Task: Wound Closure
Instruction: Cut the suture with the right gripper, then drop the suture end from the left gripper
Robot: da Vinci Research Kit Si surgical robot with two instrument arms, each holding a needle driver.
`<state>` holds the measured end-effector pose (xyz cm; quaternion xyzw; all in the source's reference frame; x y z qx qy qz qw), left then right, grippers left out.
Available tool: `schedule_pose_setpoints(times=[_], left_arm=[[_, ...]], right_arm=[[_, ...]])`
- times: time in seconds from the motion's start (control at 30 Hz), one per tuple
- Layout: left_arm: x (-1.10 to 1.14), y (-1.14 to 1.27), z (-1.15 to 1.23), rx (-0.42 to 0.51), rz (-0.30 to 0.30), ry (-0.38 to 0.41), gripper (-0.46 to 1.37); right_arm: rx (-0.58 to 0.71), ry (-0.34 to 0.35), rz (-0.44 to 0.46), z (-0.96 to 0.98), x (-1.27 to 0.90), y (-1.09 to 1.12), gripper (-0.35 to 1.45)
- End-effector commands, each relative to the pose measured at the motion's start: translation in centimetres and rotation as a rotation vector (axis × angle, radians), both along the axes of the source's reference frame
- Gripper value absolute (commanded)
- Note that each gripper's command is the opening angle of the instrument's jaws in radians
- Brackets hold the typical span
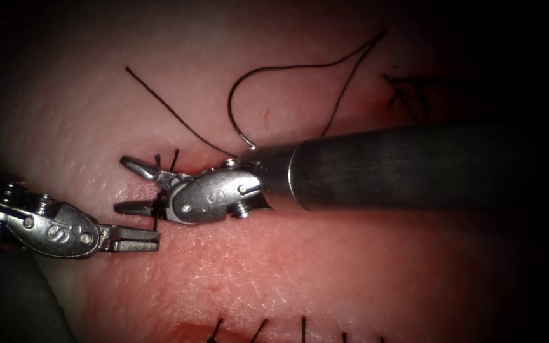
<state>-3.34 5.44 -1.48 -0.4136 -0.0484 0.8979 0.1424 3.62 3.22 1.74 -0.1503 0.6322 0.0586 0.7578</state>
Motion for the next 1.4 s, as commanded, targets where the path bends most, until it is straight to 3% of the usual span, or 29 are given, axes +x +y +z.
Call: schedule_pose_setpoints(times=[0.03,0.3,0.67,1.0,1.3,1.4], left_arm=[[0.00,0.00,0.00,0.004,0.004,-0.002,-0.35],[0.06,-0.02,-0.02,0.006,0.008,-0.005,-0.35],[0.11,0.00,-0.05,-0.013,0.019,0.004,-0.35],[0.06,-0.03,-0.12,-0.048,0.035,0.009,-0.35],[-0.14,-0.13,-0.18,-0.044,0.035,-0.019,-0.35],[-0.37,-0.20,-0.22,-0.033,0.029,-0.060,-0.35]], right_arm=[[-0.003,-0.005,0.000,0.00,-0.02,0.00,1.45],[-0.001,-0.010,0.006,-0.01,-0.29,0.05,1.45],[-0.019,-0.004,-0.017,-0.04,-0.55,-0.04,1.44],[-0.044,-0.003,-0.038,-0.06,-0.95,-0.08,1.43],[-0.060,-0.005,-0.049,-0.12,-1.63,0.06,1.36],[-0.054,-0.025,-0.028,-0.15,-1.99,0.15,1.36]])
